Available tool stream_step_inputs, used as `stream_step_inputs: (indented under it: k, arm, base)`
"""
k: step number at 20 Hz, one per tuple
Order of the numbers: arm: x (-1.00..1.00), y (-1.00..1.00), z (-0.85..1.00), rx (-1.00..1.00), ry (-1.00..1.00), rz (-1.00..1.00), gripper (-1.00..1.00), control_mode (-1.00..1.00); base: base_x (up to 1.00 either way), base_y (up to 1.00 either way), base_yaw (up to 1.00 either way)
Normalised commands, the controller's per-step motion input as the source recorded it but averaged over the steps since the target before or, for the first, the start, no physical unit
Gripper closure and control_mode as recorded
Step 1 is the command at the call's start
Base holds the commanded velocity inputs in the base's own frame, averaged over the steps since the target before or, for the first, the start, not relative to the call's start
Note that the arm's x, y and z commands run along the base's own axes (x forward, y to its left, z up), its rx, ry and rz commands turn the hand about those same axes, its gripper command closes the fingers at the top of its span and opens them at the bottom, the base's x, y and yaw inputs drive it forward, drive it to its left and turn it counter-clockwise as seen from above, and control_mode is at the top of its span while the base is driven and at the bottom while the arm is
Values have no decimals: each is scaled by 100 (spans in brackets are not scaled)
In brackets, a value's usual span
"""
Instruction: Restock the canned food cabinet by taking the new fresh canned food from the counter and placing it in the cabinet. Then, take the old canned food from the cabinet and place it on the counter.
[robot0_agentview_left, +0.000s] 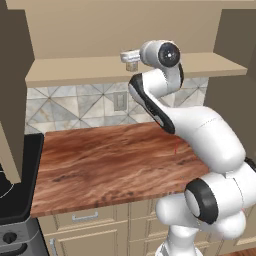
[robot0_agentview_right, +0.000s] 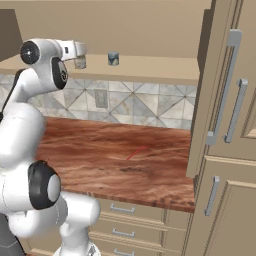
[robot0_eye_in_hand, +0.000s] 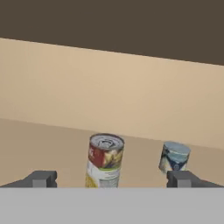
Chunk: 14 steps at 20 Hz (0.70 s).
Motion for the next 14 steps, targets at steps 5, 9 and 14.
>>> stream_step_inputs:
  k: [5, 9, 14]
  arm:
    - [-98, -95, 32, 4, 5, -4, -100, -100]
    - [-43, -100, 45, 4, 23, -2, -100, -100]
    - [0, -70, 5, -1, 27, 0, -100, -100]
  base:
    - [0, 0, 0]
    - [0, 0, 0]
    - [0, 0, 0]
